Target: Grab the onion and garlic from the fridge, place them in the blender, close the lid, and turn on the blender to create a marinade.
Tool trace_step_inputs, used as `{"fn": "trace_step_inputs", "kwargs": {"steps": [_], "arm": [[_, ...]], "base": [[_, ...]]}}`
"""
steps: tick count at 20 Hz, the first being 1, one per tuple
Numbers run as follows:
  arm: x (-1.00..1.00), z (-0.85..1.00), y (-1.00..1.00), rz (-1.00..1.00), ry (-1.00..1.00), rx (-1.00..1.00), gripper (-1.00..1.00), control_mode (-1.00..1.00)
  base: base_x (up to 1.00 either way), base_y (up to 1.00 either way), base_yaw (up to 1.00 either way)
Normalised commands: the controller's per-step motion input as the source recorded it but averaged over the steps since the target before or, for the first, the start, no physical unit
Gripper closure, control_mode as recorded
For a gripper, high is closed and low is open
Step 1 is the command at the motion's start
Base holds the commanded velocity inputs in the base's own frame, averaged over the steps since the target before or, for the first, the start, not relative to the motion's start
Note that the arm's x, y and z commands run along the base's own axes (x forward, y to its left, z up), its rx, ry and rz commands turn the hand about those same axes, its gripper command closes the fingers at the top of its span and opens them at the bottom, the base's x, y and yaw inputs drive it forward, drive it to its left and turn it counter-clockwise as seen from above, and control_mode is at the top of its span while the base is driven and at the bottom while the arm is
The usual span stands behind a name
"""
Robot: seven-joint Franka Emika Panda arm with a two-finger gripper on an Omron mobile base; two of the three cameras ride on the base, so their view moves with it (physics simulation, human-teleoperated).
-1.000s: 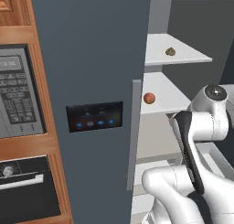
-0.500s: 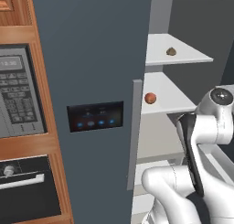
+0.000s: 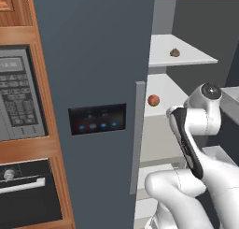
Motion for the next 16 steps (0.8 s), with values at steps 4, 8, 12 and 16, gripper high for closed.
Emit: {"fn": "trace_step_inputs", "kwargs": {"steps": [4, 8, 12, 16], "arm": [[0.68, 0.02, 0.0, 0.13, -0.04, 0.12, -1.0, -1.0], [0.63, 0.0, -0.02, 0.14, 0.0, 0.09, -1.0, -1.0], [0.95, 0.0, 0.15, 0.0, 0.0, 0.19, -1.0, -1.0], [0.65, 0.0, 0.29, -0.07, 0.02, 0.19, -1.0, -1.0]], "base": [[0.0, 0.0, 0.0], [0.0, 0.0, 0.0], [0.0, 0.0, 0.0], [0.0, 0.0, 0.0]]}}
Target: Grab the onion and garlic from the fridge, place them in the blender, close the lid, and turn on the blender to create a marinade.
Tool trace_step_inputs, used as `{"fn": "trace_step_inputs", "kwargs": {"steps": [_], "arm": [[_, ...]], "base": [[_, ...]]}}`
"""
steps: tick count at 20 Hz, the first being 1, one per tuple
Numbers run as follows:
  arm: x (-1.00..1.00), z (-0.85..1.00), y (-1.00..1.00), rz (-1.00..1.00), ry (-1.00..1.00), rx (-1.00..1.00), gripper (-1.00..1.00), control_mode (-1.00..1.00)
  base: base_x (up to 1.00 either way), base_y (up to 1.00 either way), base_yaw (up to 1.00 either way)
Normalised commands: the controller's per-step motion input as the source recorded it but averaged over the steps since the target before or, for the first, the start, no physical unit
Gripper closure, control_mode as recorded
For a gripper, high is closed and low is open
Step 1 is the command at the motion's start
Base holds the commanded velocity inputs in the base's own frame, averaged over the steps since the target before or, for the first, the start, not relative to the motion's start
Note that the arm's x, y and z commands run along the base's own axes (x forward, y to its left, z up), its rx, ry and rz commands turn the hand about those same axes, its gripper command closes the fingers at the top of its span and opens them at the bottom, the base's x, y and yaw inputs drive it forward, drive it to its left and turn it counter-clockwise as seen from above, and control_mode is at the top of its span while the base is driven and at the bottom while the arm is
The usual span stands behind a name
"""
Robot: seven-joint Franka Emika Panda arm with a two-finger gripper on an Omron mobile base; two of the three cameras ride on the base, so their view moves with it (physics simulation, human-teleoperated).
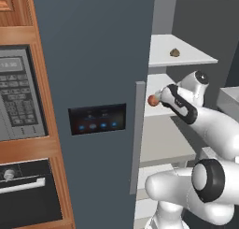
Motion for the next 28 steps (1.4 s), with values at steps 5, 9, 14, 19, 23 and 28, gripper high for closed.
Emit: {"fn": "trace_step_inputs", "kwargs": {"steps": [5, 9, 14, 19, 23, 28], "arm": [[0.55, -0.08, 0.35, -0.09, 0.08, 0.11, -1.0, -1.0], [0.51, -0.31, 0.01, -0.01, 0.09, 0.01, -1.0, -1.0], [0.52, -0.3, -0.01, 0.0, 0.08, 0.0, -1.0, -1.0], [0.66, -0.16, 0.0, 0.0, 0.06, 0.0, -1.0, -1.0], [0.5, -0.35, -0.12, 0.0, 0.01, 0.0, -1.0, -1.0], [0.34, -0.37, -0.13, 0.0, 0.0, 0.0, -1.0, -1.0]], "base": [[0.0, 0.0, 0.0], [0.0, 0.0, 0.0], [0.0, 0.0, 0.0], [0.0, 0.0, 0.0], [0.0, 0.0, 0.0], [0.0, 0.0, 0.0]]}}
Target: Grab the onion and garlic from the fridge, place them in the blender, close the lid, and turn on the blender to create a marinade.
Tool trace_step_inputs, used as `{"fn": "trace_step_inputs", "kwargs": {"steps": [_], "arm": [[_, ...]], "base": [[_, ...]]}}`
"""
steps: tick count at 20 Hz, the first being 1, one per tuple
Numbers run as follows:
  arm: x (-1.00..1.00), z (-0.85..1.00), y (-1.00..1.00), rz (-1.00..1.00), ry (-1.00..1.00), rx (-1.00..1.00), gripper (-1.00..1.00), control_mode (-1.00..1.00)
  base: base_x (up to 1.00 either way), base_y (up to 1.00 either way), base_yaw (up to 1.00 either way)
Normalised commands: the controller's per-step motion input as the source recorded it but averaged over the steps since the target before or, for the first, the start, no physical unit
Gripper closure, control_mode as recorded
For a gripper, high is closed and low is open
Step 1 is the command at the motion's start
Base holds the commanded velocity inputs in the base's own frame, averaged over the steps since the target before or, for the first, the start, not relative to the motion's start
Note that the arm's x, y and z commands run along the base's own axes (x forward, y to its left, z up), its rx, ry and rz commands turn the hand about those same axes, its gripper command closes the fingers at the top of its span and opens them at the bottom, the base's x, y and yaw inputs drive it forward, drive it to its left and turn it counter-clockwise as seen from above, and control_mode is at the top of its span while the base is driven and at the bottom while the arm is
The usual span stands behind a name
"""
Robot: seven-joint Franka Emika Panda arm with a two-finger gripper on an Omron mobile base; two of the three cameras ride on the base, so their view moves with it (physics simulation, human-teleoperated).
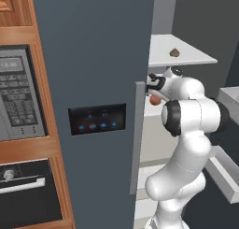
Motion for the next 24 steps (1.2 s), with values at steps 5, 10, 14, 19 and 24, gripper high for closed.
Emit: {"fn": "trace_step_inputs", "kwargs": {"steps": [5, 10, 14, 19, 24], "arm": [[0.04, -0.42, -0.01, 0.01, 0.01, 0.0, -1.0, -1.0], [-0.41, -0.46, 0.08, 0.06, 0.0, 0.0, -1.0, -1.0], [-0.15, -0.33, 0.0, 0.05, 0.0, 0.0, -1.0, -1.0], [-0.01, -0.43, 0.02, 0.04, 0.04, 0.0, 1.0, -1.0], [-0.23, -0.43, 0.05, 0.03, 0.04, 0.0, 1.0, -1.0]], "base": [[0.0, 0.0, 0.0], [0.0, 0.0, 0.0], [0.0, 0.0, 0.0], [0.0, 0.0, 0.0], [0.0, 0.0, 0.0]]}}
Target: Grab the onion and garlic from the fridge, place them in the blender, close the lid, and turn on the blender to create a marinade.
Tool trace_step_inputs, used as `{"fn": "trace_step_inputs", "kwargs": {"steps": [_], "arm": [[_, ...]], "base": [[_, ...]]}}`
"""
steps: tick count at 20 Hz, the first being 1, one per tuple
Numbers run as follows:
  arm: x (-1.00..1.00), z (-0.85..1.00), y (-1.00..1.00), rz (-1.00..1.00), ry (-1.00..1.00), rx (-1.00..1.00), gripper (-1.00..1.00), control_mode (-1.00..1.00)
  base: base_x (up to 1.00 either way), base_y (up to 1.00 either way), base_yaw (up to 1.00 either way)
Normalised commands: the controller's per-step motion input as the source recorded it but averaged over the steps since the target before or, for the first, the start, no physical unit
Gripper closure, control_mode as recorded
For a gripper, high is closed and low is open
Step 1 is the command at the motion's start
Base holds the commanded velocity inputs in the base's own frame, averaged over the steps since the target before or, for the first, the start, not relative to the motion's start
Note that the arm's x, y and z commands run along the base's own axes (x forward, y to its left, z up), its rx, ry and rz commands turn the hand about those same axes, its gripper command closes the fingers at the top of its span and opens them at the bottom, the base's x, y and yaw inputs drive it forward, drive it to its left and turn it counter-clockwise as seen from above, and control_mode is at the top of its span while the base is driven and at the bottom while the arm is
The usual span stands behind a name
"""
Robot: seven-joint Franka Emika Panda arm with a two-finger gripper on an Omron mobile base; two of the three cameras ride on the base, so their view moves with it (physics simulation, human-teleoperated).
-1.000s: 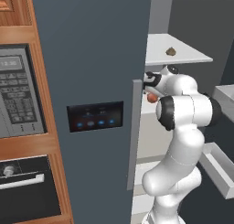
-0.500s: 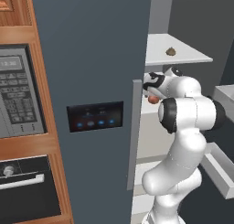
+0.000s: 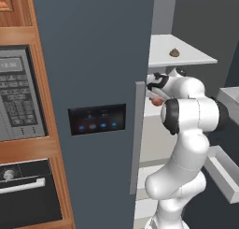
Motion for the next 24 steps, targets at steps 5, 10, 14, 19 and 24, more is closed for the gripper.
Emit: {"fn": "trace_step_inputs", "kwargs": {"steps": [5, 10, 14, 19, 24], "arm": [[-0.67, 0.07, 0.11, 0.01, -0.06, 0.0, 1.0, -1.0], [-1.0, 0.27, 0.08, 0.0, -0.16, 0.0, 1.0, -1.0], [-0.98, 0.78, 0.19, 0.0, -0.11, 0.0, 1.0, -1.0], [-1.0, 0.85, 0.17, 0.0, 0.0, 0.0, 1.0, -1.0], [-1.0, 0.67, 0.32, 0.0, 0.05, 0.0, 1.0, -1.0]], "base": [[0.0, 0.0, 0.0], [0.0, 0.0, 0.0], [0.0, 0.0, 0.0], [0.0, 0.0, 0.0], [0.0, 0.0, 0.0]]}}
